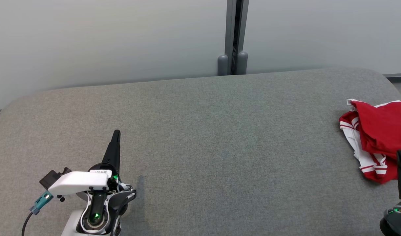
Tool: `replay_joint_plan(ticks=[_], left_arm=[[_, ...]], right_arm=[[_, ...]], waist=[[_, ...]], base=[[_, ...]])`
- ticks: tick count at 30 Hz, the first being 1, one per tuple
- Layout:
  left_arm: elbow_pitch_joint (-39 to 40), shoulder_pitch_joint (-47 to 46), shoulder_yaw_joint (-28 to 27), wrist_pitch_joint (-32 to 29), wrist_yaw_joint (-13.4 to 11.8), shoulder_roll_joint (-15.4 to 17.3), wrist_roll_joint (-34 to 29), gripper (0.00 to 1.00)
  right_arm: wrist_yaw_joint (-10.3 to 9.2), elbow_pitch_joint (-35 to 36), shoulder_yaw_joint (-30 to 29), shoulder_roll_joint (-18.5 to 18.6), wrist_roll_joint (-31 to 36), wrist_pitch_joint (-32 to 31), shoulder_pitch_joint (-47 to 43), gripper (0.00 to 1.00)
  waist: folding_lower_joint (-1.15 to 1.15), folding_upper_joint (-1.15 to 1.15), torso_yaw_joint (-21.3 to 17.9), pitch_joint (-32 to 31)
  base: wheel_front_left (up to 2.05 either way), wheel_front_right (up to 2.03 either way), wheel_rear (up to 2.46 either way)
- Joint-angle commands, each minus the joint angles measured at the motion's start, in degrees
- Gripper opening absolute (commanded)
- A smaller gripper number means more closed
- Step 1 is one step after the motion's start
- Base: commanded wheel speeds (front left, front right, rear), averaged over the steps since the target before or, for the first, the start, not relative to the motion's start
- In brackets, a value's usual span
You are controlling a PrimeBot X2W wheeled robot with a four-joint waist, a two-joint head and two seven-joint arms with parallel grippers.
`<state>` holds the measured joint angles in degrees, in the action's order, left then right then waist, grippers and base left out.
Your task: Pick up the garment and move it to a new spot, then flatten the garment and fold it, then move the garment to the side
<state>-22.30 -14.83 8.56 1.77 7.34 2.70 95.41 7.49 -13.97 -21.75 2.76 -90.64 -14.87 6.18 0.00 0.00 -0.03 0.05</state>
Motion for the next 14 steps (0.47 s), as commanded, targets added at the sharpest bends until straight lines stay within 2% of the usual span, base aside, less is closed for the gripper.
replay_joint_plan(ticks=[1, 14], left_arm=[[0.0, -0.9, 0.0, -0.1, 0.3, 0.3, 0.0, 0.00], [0.0, -0.8, 0.0, -0.1, 0.2, 0.3, 0.0, 0.00]], right_arm=[[0.00, 0.2, -0.1, 0.2, -0.2, -0.3, -0.5, 0.00], [0.00, 0.2, -0.1, 0.2, -0.2, -0.3, -0.5, 0.00]], waist=[[0.00, 0.00, 0.0, 0.0], [0.00, 0.00, 0.0, 0.0]], base=[[0.00, 0.00, 0.00], [0.00, 0.00, 0.00]])
